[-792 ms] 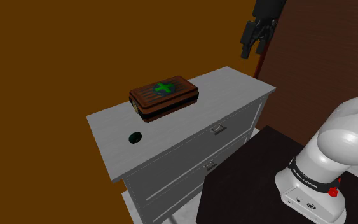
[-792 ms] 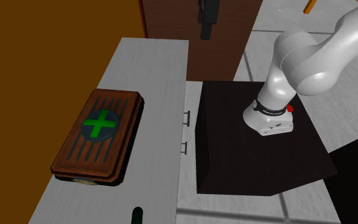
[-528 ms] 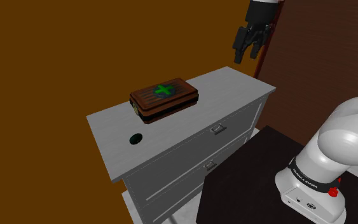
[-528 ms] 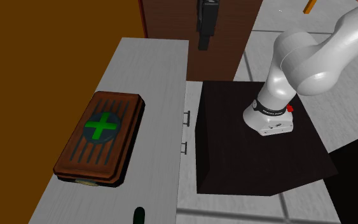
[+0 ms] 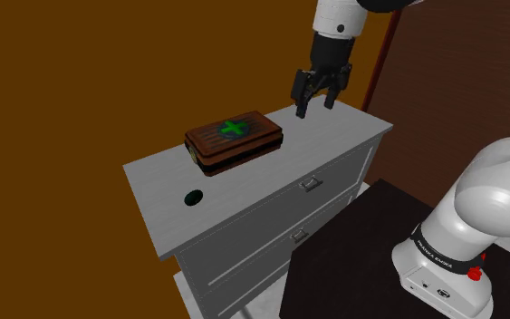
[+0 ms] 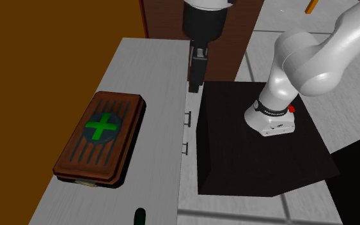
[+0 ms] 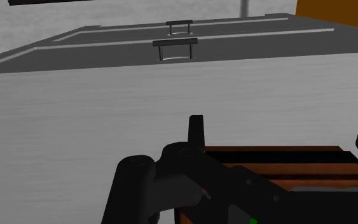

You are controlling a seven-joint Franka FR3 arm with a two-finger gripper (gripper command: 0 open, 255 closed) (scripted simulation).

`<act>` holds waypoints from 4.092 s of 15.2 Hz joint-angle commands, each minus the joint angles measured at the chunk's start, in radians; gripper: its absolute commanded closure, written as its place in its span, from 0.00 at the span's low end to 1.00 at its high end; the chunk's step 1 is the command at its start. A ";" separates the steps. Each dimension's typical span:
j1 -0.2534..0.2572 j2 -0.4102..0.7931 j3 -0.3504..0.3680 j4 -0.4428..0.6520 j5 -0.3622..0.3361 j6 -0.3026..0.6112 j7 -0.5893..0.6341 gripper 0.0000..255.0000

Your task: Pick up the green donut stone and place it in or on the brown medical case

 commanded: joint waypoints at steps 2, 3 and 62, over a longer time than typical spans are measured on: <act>0.006 0.056 0.082 0.006 0.021 0.071 0.096 0.00; 0.005 0.079 0.109 0.010 0.024 0.095 0.126 0.00; 0.069 1.046 0.495 0.595 -0.668 0.279 1.107 1.00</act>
